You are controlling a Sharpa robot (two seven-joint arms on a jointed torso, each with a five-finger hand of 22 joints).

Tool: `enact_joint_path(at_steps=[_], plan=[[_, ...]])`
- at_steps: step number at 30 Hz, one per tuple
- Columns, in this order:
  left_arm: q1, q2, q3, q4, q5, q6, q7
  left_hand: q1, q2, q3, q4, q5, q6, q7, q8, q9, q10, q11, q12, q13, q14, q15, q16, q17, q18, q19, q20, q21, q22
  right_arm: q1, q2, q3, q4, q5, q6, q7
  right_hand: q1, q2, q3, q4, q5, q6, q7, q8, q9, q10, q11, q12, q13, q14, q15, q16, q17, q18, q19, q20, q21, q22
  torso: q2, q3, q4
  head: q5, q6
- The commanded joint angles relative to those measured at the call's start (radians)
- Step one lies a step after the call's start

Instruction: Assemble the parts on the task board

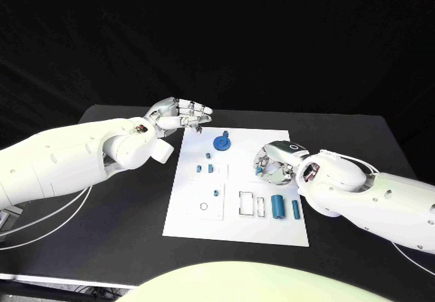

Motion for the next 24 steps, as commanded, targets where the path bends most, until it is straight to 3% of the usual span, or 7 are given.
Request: enact_joint_path(at_steps=[1, 7, 14, 16, 18, 24], plan=[[0.001, 0.001, 0.001, 0.002, 0.003, 0.016, 0.002, -0.001, 0.004, -0.005, -0.002, 0.004, -0.008, 0.002, 0.004, -0.001, -0.008, -0.001, 0.005, 0.001, -0.005, -0.001, -0.002, -0.002, 0.012, -0.004, 0.001, -0.003, -0.001, -0.007, 0.008, -0.004, 0.002, -0.003, 0.01, -0.004, -0.013, -0.015, -0.012, 0.005, 0.009, -0.015, 0.004, -0.009, -0.002, -0.016, 0.008, -0.01, -0.002, 0.04, 0.002, 0.005, 0.003, -0.015, 0.008, 0.004, -0.002, 0.065, 0.0, -0.0009, 0.0009, 0.0, -0.002], [0.001, 0.0, 0.001, 0.002, 0.003, 0.017, 0.002, -0.001, 0.004, -0.005, -0.002, 0.004, -0.008, 0.002, 0.004, -0.001, -0.008, -0.001, 0.005, 0.001, -0.005, -0.001, -0.002, -0.002, 0.012, -0.004, 0.001, -0.003, -0.001, -0.008, 0.012, -0.005, -0.001, -0.007, 0.009, -0.016, -0.019, -0.028, -0.026, 0.008, 0.011, -0.03, 0.009, -0.017, -0.004, -0.025, 0.012, -0.016, -0.001, 0.041, 0.006, 0.008, 0.007, -0.014, 0.008, 0.007, -0.005, 0.064, -0.001, -0.0009, -0.0001, 0.0, -0.003], [0.001, 0.0, 0.001, 0.002, 0.003, 0.018, 0.001, -0.001, 0.004, -0.005, -0.002, 0.004, -0.008, 0.002, 0.004, -0.001, -0.008, -0.001, 0.005, 0.001, -0.005, -0.001, -0.002, -0.002, 0.012, -0.004, 0.001, -0.003, -0.001, -0.009, 0.015, -0.005, -0.002, -0.01, 0.0, -0.02, -0.009, -0.01, -0.025, 0.015, 0.017, -0.011, -0.001, -0.004, 0.004, 0.015, 0.001, 0.004, 0.014, 0.041, -0.001, 0.009, 0.007, -0.014, 0.011, 0.005, -0.001, 0.067, -0.001, -0.0007, -0.0001, 0.0, -0.003], [0.001, 0.0, 0.001, 0.002, 0.003, 0.018, 0.001, -0.001, 0.004, -0.005, -0.002, 0.004, -0.008, 0.002, 0.004, -0.001, -0.008, -0.001, 0.005, 0.001, -0.005, -0.001, -0.002, -0.002, 0.012, -0.004, 0.001, -0.003, -0.001, -0.009, 0.015, -0.005, -0.002, -0.01, -0.011, -0.02, 0.003, 0.014, -0.013, 0.016, 0.011, 0.01, -0.011, 0.01, 0.011, 0.039, -0.01, 0.016, 0.024, 0.041, -0.01, 0.01, 0.009, -0.015, 0.015, -0.001, 0.005, 0.071, -0.001, -0.0007, 0.0, 0.0, -0.003], [0.001, 0.0, 0.001, 0.002, 0.003, 0.019, 0.0, -0.001, 0.004, -0.005, -0.002, 0.004, -0.008, 0.002, 0.004, -0.001, -0.008, -0.001, 0.005, 0.001, -0.005, -0.001, -0.002, -0.002, 0.012, -0.004, 0.001, -0.003, -0.001, -0.01, 0.015, -0.005, -0.001, -0.012, -0.023, -0.02, 0.028, 0.052, 0.011, 0.008, -0.007, 0.042, -0.029, 0.036, 0.026, 0.072, -0.026, 0.031, 0.039, 0.043, -0.024, 0.015, 0.016, -0.017, 0.022, -0.012, 0.023, 0.079, -0.001, -0.0003, 0.0001, 0.0, -0.003], [0.001, 0.0, 0.001, 0.001, 0.003, 0.019, 0.0, 0.0, 0.005, -0.005, -0.003, 0.004, -0.009, 0.002, 0.005, -0.001, -0.009, -0.001, 0.008, 0.002, -0.006, -0.001, -0.001, -0.002, 0.012, -0.004, 0.002, -0.004, -0.001, -0.011, 0.015, -0.005, 0.0, -0.021, -0.057, -0.027, 0.058, 0.094, 0.047, -0.019, -0.071, 0.053, -0.039, 0.07, 0.054, 0.099, -0.039, 0.039, 0.06, 0.045, -0.035, 0.017, 0.021, -0.02, 0.026, -0.025, 0.032, 0.087, -0.001, -0.0002, -0.0003, 0.0, -0.003]])
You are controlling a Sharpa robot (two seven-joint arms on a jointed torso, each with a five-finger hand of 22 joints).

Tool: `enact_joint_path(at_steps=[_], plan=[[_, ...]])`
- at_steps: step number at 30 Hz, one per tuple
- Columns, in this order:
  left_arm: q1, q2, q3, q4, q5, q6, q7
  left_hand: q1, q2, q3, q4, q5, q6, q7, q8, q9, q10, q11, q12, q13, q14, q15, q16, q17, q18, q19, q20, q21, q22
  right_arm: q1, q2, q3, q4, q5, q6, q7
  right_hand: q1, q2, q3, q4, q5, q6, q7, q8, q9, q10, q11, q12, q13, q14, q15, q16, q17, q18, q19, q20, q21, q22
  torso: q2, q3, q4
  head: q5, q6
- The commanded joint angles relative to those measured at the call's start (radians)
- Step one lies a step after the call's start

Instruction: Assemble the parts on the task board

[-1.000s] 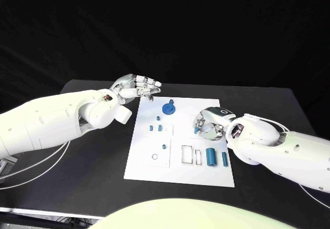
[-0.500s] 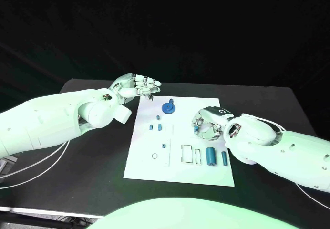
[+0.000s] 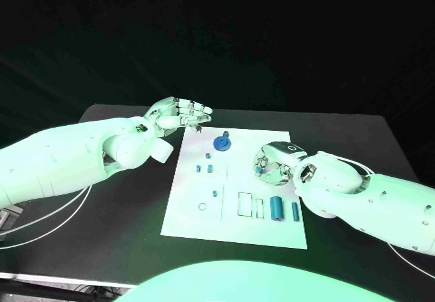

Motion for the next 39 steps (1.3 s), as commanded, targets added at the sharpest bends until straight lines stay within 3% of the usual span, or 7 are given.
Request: enact_joint_path(at_steps=[1, 14, 22, 26, 32, 39], plan=[[0.001, 0.001, 0.001, 0.002, 0.003, 0.016, 0.004, 0.0, 0.005, -0.005, -0.003, 0.004, -0.009, 0.002, 0.005, -0.001, -0.01, -0.001, 0.008, 0.002, -0.006, -0.001, -0.001, -0.002, 0.012, -0.004, 0.002, -0.004, -0.001, -0.003, 0.002, -0.001, 0.005, -0.018, -0.042, -0.002, 0.029, 0.042, 0.026, -0.014, -0.014, 0.002, 0.0, 0.018, 0.018, 0.043, -0.03, 0.01, 0.021, 0.044, -0.009, 0.008, 0.005, -0.007, 0.002, -0.008, 0.009, 0.09, 0.0, 0.0002, -0.0005, -0.001, -0.001], [0.001, 0.003, 0.001, -0.002, 0.003, 0.017, 0.003, 0.002, 0.007, -0.005, -0.004, 0.004, -0.009, 0.002, 0.006, -0.001, -0.01, -0.001, 0.01, 0.002, -0.006, -0.001, 0.0, -0.002, 0.012, -0.004, 0.002, -0.004, -0.001, -0.004, -0.023, 0.002, 0.032, -0.019, -0.118, -0.011, 0.024, 0.039, 0.051, -0.031, -0.018, -0.004, -0.003, 0.045, 0.046, 0.06, -0.035, 0.014, 0.037, 0.045, -0.013, 0.01, 0.008, -0.009, 0.006, -0.013, 0.019, 0.098, -0.003, -0.0001, 0.0003, 0.001, -0.001], [0.001, 0.007, 0.001, -0.007, 0.003, 0.015, 0.004, 0.002, 0.007, -0.005, -0.004, 0.004, -0.009, 0.002, 0.006, -0.001, -0.01, -0.001, 0.01, 0.002, -0.006, -0.001, 0.0, -0.002, 0.012, -0.004, 0.002, -0.004, -0.001, 0.02, -0.069, 0.019, 0.119, 0.032, -0.155, 0.025, 0.022, 0.036, 0.055, -0.034, -0.019, -0.005, -0.003, 0.049, 0.05, 0.059, -0.035, 0.012, 0.04, 0.045, -0.014, 0.009, 0.008, -0.009, 0.006, -0.013, 0.018, 0.099, -0.004, -0.0017, -0.0011, 0.009, 0.002], [0.001, 0.009, 0.001, -0.008, 0.003, 0.015, 0.005, 0.004, 0.008, -0.004, -0.005, 0.004, -0.01, 0.002, 0.007, -0.001, -0.011, -0.001, 0.011, 0.003, -0.007, -0.001, 0.0, -0.002, 0.013, -0.003, 0.002, -0.004, -0.001, 0.023, -0.065, 0.021, 0.167, 0.062, -0.163, 0.051, 0.022, 0.036, 0.056, -0.035, -0.02, -0.006, -0.003, 0.05, 0.051, 0.059, -0.035, 0.012, 0.04, 0.045, -0.014, 0.01, 0.008, -0.009, 0.006, -0.013, 0.019, 0.099, -0.003, -0.0002, -0.0032, 0.016, 0.004], [0.001, 0.015, 0.001, -0.012, 0.004, 0.012, 0.007, 0.004, 0.008, -0.004, -0.005, 0.004, -0.01, 0.002, 0.007, -0.001, -0.011, -0.001, 0.011, 0.003, -0.007, -0.001, 0.0, -0.002, 0.013, -0.003, 0.002, -0.004, -0.001, 0.001, -0.017, 0.018, 0.205, 0.061, -0.164, 0.078, 0.022, 0.036, 0.058, -0.036, -0.019, -0.007, -0.002, 0.051, 0.053, 0.058, -0.035, 0.011, 0.041, 0.044, -0.014, 0.008, 0.004, -0.008, 0.004, -0.014, 0.012, 0.097, -0.003, 0.0006, -0.0024, 0.029, 0.004], [0.001, 0.024, 0.001, -0.016, 0.007, 0.009, 0.01, 0.004, 0.008, -0.004, -0.005, 0.004, -0.01, 0.002, 0.007, -0.001, -0.011, -0.001, 0.011, 0.003, -0.007, -0.001, 0.0, -0.002, 0.013, -0.003, 0.002, -0.004, -0.001, -0.04, 0.065, 0.008, 0.2, 0.03, -0.163, 0.106, 0.022, 0.036, 0.061, -0.038, -0.018, -0.009, -0.002, 0.052, 0.055, 0.057, -0.034, 0.01, 0.042, 0.043, -0.014, 0.006, 0.001, -0.007, 0.002, -0.014, 0.008, 0.096, -0.004, -0.0009, -0.0015, 0.047, 0.005]])
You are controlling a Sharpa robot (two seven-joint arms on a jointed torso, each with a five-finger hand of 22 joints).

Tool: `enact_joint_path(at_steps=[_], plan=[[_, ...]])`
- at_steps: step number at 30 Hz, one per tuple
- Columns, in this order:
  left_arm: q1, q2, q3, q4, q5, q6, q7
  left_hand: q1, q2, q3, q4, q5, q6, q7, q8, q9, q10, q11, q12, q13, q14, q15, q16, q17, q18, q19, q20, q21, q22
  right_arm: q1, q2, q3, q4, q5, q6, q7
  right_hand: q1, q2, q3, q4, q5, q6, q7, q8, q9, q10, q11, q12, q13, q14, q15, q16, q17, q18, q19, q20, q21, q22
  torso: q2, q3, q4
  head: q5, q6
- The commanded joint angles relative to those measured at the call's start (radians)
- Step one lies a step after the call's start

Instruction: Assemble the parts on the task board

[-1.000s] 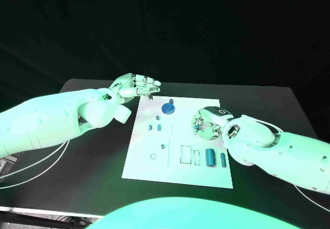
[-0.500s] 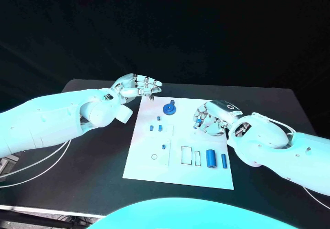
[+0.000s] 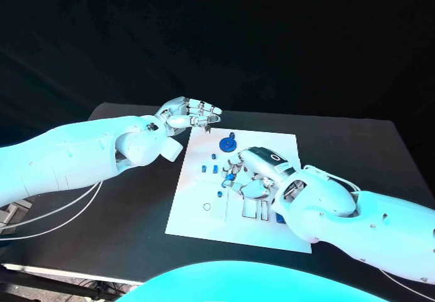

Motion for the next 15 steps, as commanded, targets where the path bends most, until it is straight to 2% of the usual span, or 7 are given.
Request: enact_joint_path(at_steps=[1, 10, 15], plan=[[0.001, 0.006, 0.001, -0.001, 0.007, 0.008, 0.011, 0.004, 0.008, -0.002, -0.002, 0.004, -0.006, -0.002, 0.003, -0.001, -0.007, 0.002, 0.007, 0.001, -0.007, -0.001, 0.0, -0.002, 0.013, -0.003, 0.002, -0.004, -0.001, -0.018, 0.036, -0.004, -0.009, -0.022, -0.007, 0.052, 0.023, 0.029, 0.037, -0.033, 0.005, -0.004, 0.001, 0.006, -0.001, 0.047, -0.044, -0.001, 0.0, 0.043, -0.007, 0.001, -0.001, -0.007, -0.001, -0.003, -0.003, 0.096, -0.001, -0.001, 0.0008, 0.012, 0.0], [0.001, 0.015, 0.001, -0.002, 0.009, 0.007, 0.013, 0.004, 0.008, -0.002, -0.002, 0.004, -0.006, -0.002, 0.003, -0.001, -0.007, 0.002, 0.007, 0.001, -0.007, -0.001, 0.0, -0.002, 0.013, -0.003, 0.002, -0.004, -0.001, -0.07, 0.135, -0.018, -0.086, -0.04, 0.006, 0.072, 0.023, 0.03, 0.04, -0.035, 0.006, -0.006, 0.002, 0.008, 0.001, 0.046, -0.044, -0.002, 0.001, 0.042, -0.007, 0.0, -0.003, -0.006, -0.003, -0.003, -0.01, 0.095, 0.002, -0.001, 0.0018, 0.031, -0.005], [0.001, 0.014, 0.0, -0.002, 0.009, 0.007, 0.012, 0.004, 0.008, -0.002, -0.002, 0.004, -0.006, -0.002, 0.003, -0.001, -0.007, 0.002, 0.007, 0.001, -0.007, -0.001, 0.0, -0.002, 0.013, -0.003, 0.002, -0.004, -0.001, -0.083, 0.158, -0.024, -0.117, -0.051, 0.03, 0.061, 0.022, 0.029, 0.04, -0.036, 0.007, -0.007, 0.002, 0.008, 0.002, 0.045, -0.043, -0.003, 0.001, 0.042, -0.006, -0.001, -0.006, -0.005, -0.005, -0.003, -0.017, 0.093, 0.002, -0.0013, 0.0018, 0.035, -0.008]])
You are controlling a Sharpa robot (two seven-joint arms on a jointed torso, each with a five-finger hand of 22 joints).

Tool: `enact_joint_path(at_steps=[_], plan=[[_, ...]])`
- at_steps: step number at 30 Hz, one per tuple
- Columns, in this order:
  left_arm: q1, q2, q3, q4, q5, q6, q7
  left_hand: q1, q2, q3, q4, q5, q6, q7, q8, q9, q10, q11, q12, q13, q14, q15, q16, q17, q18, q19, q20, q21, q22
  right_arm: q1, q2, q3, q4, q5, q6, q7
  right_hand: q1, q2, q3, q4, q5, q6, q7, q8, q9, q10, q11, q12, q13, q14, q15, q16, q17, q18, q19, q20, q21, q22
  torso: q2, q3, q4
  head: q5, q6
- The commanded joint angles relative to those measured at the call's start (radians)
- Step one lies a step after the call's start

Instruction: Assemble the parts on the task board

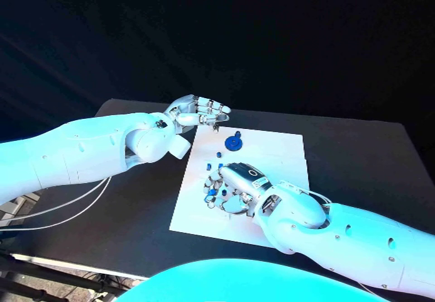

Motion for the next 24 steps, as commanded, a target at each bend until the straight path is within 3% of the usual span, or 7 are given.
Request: enact_joint_path(at_steps=[1, 9, 24], plan=[[0.001, 0.001, 0.001, 0.002, 0.008, 0.007, 0.011, 0.004, 0.008, -0.002, -0.002, 0.004, -0.006, -0.002, 0.003, -0.001, -0.007, 0.002, 0.007, 0.001, -0.007, -0.001, 0.0, -0.002, 0.013, -0.003, 0.002, -0.004, -0.001, -0.006, 0.011, -0.002, -0.018, -0.031, 0.033, 0.011, 0.022, 0.029, 0.04, -0.036, 0.004, -0.004, 0.003, 0.004, 0.002, 0.045, -0.043, 0.003, 0.002, 0.044, -0.004, -0.001, -0.001, -0.005, -0.005, -0.003, -0.006, 0.093, 0.001, 0.0, 0.0004, 0.003, -0.003], [0.001, 0.0, 0.001, 0.003, 0.009, 0.008, 0.01, 0.005, 0.008, -0.003, -0.003, 0.004, -0.007, -0.002, 0.006, -0.001, -0.009, 0.003, 0.01, 0.002, -0.008, -0.001, 0.001, -0.002, 0.013, -0.003, 0.002, -0.004, -0.001, -0.012, 0.025, -0.007, -0.043, -0.043, 0.069, 0.0, 0.022, 0.03, 0.042, -0.037, 0.005, -0.006, 0.003, 0.005, 0.004, 0.045, -0.043, 0.002, 0.003, 0.044, -0.004, -0.001, -0.002, -0.005, -0.005, -0.003, -0.006, 0.093, 0.0, 0.0005, -0.0013, 0.006, -0.011], [0.001, -0.002, 0.001, 0.004, 0.009, 0.011, 0.008, 0.005, 0.008, -0.003, -0.003, 0.004, -0.007, -0.002, 0.006, -0.001, -0.009, 0.003, 0.01, 0.002, -0.008, -0.001, 0.001, -0.002, 0.013, -0.003, 0.002, -0.004, -0.001, -0.014, 0.02, -0.009, -0.052, -0.076, 0.121, -0.04, 0.021, 0.029, 0.042, -0.037, 0.006, -0.006, 0.003, 0.006, 0.004, 0.045, -0.043, 0.002, 0.004, 0.044, -0.004, -0.001, 0.001, -0.006, -0.004, -0.003, -0.003, 0.094, 0.0, 0.0012, -0.0015, 0.008, -0.012]])
